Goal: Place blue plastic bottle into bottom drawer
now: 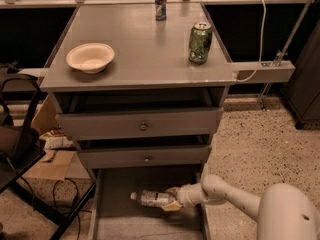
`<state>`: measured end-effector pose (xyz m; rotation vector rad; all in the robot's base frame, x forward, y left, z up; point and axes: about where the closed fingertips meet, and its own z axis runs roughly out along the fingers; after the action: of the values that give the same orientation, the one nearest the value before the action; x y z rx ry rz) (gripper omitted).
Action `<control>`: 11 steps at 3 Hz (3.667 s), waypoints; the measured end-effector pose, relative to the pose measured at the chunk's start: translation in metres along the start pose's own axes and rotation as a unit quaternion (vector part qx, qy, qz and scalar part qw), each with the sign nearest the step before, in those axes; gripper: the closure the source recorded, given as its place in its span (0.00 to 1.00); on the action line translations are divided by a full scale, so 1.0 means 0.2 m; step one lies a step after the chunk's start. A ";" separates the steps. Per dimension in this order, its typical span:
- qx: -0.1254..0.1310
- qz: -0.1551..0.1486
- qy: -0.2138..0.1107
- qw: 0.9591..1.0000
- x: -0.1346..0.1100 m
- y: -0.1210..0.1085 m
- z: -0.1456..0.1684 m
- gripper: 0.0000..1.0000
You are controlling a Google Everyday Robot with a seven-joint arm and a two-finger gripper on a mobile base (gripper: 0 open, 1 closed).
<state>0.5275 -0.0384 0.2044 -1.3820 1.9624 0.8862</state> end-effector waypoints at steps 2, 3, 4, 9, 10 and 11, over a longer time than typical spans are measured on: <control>-0.009 0.010 -0.010 1.000 0.23 0.06 0.18 0.77; -0.009 0.010 -0.010 1.000 0.23 0.06 0.18 0.52; -0.009 0.010 -0.010 1.000 0.23 0.06 0.18 0.30; -0.020 -0.050 0.031 0.998 -0.10 0.44 -0.58 0.00; -0.018 -0.042 0.075 0.996 -0.25 0.63 -0.78 0.00; -0.019 -0.041 0.145 0.988 -0.46 0.92 -0.90 0.00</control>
Offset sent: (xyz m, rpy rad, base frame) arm -0.0167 0.0037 -0.0450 0.0210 0.0139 0.0020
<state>0.3650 -0.0828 0.4203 -1.6799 2.0899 0.7200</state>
